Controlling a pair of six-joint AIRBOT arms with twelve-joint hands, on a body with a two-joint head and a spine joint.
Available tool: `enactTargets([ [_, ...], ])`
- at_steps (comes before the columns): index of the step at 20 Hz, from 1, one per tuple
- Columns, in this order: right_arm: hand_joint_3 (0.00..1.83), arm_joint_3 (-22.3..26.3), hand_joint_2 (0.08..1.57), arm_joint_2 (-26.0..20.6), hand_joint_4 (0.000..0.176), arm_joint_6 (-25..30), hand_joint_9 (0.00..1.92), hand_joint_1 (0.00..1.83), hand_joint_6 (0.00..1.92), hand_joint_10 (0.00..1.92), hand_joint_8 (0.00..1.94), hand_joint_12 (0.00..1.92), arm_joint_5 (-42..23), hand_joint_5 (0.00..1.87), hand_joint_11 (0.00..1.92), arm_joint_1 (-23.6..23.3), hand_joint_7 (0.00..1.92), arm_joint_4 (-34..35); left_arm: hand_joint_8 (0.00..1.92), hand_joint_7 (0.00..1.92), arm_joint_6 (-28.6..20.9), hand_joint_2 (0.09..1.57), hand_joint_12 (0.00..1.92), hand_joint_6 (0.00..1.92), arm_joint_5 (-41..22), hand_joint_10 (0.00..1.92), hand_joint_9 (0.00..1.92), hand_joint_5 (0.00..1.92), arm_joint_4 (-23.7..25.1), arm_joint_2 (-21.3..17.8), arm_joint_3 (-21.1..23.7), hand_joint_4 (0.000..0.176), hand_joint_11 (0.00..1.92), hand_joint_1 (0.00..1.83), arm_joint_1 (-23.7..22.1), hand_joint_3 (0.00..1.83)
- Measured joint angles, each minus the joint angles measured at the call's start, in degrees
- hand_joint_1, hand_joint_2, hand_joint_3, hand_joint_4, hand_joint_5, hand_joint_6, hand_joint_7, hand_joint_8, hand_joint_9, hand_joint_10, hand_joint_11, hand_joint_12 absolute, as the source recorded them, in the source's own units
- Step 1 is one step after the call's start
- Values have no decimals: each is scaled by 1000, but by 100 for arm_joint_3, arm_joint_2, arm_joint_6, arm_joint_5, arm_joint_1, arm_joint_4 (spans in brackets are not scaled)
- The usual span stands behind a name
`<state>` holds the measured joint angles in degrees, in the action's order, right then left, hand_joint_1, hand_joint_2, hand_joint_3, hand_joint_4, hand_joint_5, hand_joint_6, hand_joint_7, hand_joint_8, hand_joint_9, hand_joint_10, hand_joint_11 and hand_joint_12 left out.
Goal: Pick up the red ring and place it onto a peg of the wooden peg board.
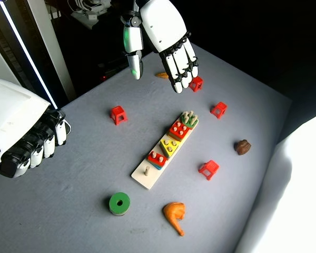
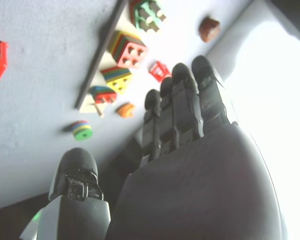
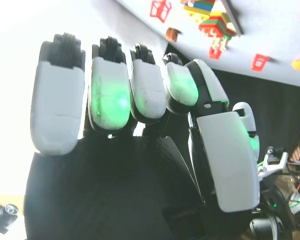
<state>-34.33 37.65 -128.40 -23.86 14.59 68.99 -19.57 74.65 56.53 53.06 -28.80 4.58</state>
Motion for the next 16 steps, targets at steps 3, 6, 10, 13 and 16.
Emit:
enactTargets([
  [3, 19, -140, 983, 81, 0, 83, 47, 1254, 8, 9, 2, 429, -11, 125, 0, 105, 57, -4, 0, 94, 0, 1287, 161, 0, 2, 1, 83, 96, 4, 0, -2, 0, 0, 3, 0, 15],
  [6, 13, -223, 987, 101, 0, 603, 37, 1259, 3, 3, 1, 399, 118, 120, 0, 133, 47, -444, 4, 115, -2, 1284, 202, 6, -11, 5, 101, 123, 4, 0, -2, 0, 0, 35, 0, 7],
  [10, 12, -575, 988, 173, 0, 2472, 37, 1259, 3, 3, 0, 397, 466, 120, 0, 188, 47, -2518, 4, 115, 0, 1285, 204, 5, -7, 4, 102, 124, 11, 0, -2, 0, 0, 36, 0, 6],
  [13, 1, -975, 968, 321, 0, 2844, 41, 1257, 2, 3, 2, 414, 1104, 117, 0, 188, 46, -2564, 5, 137, 0, 1274, 270, 3, -11, 7, 128, 137, 35, 0, -2, 0, 0, 51, 0, 0],
  [16, 0, -1231, 958, 422, 0, 3073, 36, 1263, 3, 3, 2, 414, 1360, 114, 0, 168, 42, -2583, 0, 109, 0, 1275, 234, 0, -9, 0, 107, 112, 35, 0, -2, 0, 0, 42, 0, 0],
])
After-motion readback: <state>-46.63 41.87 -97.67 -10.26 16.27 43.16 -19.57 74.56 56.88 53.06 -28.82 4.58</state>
